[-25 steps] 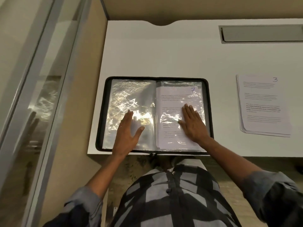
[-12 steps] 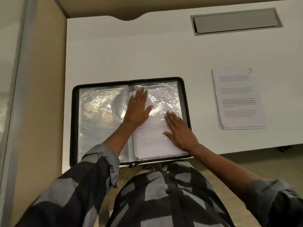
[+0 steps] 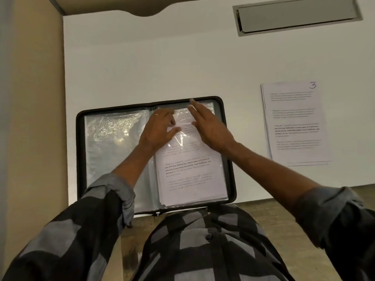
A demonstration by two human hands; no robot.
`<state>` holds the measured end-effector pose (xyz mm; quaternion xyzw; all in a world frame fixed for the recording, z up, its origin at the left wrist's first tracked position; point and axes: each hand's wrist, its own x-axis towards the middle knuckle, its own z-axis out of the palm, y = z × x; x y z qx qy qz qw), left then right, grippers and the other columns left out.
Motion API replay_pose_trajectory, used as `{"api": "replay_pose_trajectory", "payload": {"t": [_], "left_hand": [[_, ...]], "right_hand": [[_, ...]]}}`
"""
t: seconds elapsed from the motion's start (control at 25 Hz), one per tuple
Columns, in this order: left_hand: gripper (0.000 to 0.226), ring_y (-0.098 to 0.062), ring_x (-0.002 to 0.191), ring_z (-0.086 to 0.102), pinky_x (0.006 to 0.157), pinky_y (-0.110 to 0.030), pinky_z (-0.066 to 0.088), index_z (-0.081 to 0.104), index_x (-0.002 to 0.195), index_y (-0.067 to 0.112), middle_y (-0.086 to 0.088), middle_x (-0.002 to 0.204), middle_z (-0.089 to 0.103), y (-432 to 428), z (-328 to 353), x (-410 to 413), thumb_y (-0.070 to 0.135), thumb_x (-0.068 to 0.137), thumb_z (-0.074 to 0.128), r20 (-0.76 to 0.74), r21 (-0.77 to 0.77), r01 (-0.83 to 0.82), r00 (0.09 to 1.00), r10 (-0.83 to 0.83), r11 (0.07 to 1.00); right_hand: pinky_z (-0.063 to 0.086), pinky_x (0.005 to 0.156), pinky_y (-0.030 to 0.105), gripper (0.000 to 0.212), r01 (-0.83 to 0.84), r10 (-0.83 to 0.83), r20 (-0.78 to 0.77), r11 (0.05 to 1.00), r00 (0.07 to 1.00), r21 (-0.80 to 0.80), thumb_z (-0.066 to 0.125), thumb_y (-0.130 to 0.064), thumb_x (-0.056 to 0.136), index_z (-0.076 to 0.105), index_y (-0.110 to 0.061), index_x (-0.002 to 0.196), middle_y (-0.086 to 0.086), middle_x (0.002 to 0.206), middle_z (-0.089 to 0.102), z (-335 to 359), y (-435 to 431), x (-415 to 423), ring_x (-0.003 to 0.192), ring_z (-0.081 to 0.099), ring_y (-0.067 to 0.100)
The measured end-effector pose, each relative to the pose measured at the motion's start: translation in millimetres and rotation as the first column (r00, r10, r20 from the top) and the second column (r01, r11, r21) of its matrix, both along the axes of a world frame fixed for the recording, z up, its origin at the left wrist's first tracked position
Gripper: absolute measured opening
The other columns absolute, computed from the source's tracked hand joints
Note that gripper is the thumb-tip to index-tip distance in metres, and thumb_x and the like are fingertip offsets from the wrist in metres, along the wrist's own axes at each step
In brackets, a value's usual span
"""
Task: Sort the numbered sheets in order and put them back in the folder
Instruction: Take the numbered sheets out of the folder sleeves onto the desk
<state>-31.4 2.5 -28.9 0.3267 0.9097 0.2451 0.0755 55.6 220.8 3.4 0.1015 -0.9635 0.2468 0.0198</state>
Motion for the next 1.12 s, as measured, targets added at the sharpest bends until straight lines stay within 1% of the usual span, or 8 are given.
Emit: {"api": "replay_pose_trajectory", "payload": {"t": [0.12,0.2,0.28,0.4,0.64,0.84,1.0,1.12], "left_hand": [[0.035,-0.017,0.102,0.059,0.117,-0.043,0.034,0.065,0.087,0.016,-0.001,0.106,0.068,-5,10,-26,0.047,0.083,0.081,0.15,0.029,0.132,0.979,-0.135,0.991],[0.044,-0.015,0.095,0.061,0.103,-0.045,0.044,0.065,0.085,0.023,0.007,0.099,0.069,-4,17,-39,0.065,0.078,0.076,0.198,-0.014,0.154,0.969,-0.148,0.988],[0.047,-0.013,0.088,0.065,0.086,-0.038,0.052,0.067,0.084,0.028,0.01,0.093,0.072,1,27,-50,0.075,0.078,0.069,0.287,-0.059,0.113,0.954,-0.091,0.992],[0.041,-0.015,0.076,0.066,0.071,-0.03,0.049,0.069,0.09,0.025,0.006,0.083,0.072,14,40,-67,0.065,0.093,0.06,0.42,-0.057,0.027,0.908,-0.001,0.998],[0.013,-0.024,0.069,0.072,0.07,-0.03,0.055,0.073,0.098,0.026,0.006,0.089,0.078,33,41,-104,0.036,0.09,0.076,0.631,-0.159,0.198,0.774,-0.055,0.967],[0.035,-0.014,0.072,0.067,0.068,-0.034,0.056,0.073,0.106,0.026,0.001,0.092,0.078,51,32,-114,0.03,0.075,0.09,0.736,-0.209,0.305,0.675,-0.055,0.929],[0.033,-0.014,0.088,0.068,0.082,-0.033,0.049,0.073,0.113,0.021,0.007,0.092,0.078,57,25,-115,0.03,0.083,0.084,0.675,-0.212,0.367,0.725,-0.136,0.906],[0.027,-0.015,0.092,0.064,0.086,-0.033,0.048,0.073,0.119,0.016,0.002,0.102,0.073,53,30,-129,0.028,0.095,0.072,0.593,-0.136,0.325,0.784,-0.186,0.936]], "right_hand": [[0.047,0.102,0.042,0.05,-0.073,0.072,0.099,0.997,0.992,0.001,0.053,0.006,0.096,0.049,-0.002,0.146,0.02,0.141,0.056,11,2,-59,0.124,0.057,0.036],[0.049,0.09,0.042,0.048,-0.175,0.161,0.261,0.984,0.952,0.029,0.051,0.012,0.089,0.057,-0.004,0.134,0.017,0.124,0.064,10,5,-87,0.11,0.061,0.035],[0.05,0.085,0.043,0.037,-0.241,0.181,0.437,0.967,0.881,0.085,0.051,0.007,0.091,0.06,-0.008,0.123,0.015,0.115,0.066,14,8,-109,0.103,0.062,0.034],[0.049,0.08,0.038,0.024,-0.255,0.127,0.551,0.953,0.825,0.163,0.053,-0.009,0.099,0.064,-0.009,0.12,0.014,0.116,0.065,25,9,-127,0.104,0.063,0.033],[0.048,0.076,0.036,0.022,-0.253,0.101,0.575,0.949,0.812,0.191,0.06,-0.021,0.099,0.067,-0.015,0.119,0.012,0.115,0.068,22,10,-142,0.103,0.064,0.032],[0.052,0.078,0.037,0.02,-0.286,0.106,0.692,0.947,0.714,0.15,0.073,-0.031,0.091,0.068,-0.014,0.1,0.006,0.097,0.068,21,17,-146,0.087,0.059,0.024],[0.053,0.07,0.034,0.027,-0.206,0.053,0.733,0.971,0.679,0.12,0.057,-0.031,0.099,0.062,-0.013,0.079,0.003,0.071,0.066,20,24,-154,0.071,0.064,0.024],[0.049,0.066,0.03,0.034,-0.096,0.036,0.71,0.994,0.703,0.045,0.058,-0.04,0.099,0.069,-0.011,0.087,0.002,0.068,0.068,22,39,-166,0.063,0.062,0.015]]}}
